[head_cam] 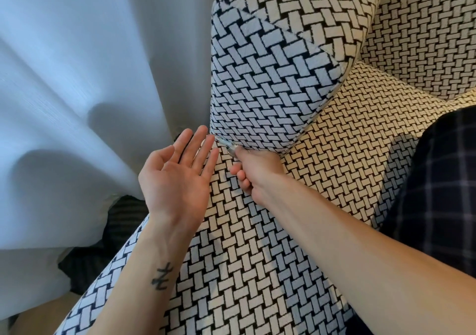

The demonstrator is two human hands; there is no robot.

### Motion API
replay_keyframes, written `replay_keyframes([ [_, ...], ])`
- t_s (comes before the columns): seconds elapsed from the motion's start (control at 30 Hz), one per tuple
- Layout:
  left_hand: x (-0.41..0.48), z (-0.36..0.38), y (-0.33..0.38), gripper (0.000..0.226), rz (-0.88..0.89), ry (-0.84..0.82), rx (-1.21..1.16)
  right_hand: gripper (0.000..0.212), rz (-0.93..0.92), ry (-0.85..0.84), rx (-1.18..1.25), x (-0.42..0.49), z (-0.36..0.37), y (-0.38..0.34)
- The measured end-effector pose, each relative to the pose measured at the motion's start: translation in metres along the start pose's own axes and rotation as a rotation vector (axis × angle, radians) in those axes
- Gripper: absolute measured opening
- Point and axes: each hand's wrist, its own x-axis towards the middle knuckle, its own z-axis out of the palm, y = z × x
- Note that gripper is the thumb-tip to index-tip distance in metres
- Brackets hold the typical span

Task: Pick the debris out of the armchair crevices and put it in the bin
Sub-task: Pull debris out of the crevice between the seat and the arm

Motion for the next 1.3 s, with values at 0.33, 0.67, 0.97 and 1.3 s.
replay_keyframes([
  [0.33, 0.001, 0.000, -0.002, 0.045, -0.032, -0.009, 0.023, 0.028, -0.215, -0.014, -0.128, -0.008, -0.007, 0.012],
  [0.67, 0.001, 0.000, -0.001, 0.044, -0.021, -0.025, 0.050, 0.027, -0.645, -0.019, -0.489, -0.015, -0.026, 0.030],
  [0.97, 0.002, 0.000, -0.003, 0.045, -0.005, -0.032, 0.096, 0.041, -1.036, 0.124, -1.032, -0.020, -0.051, 0.045],
  [1.3, 0.003, -0.001, -0.008, 0.044, 0.046, -0.070, 0.241, 0.032, -1.026, 0.075, -0.857, -0.009, -0.056, 0.034],
])
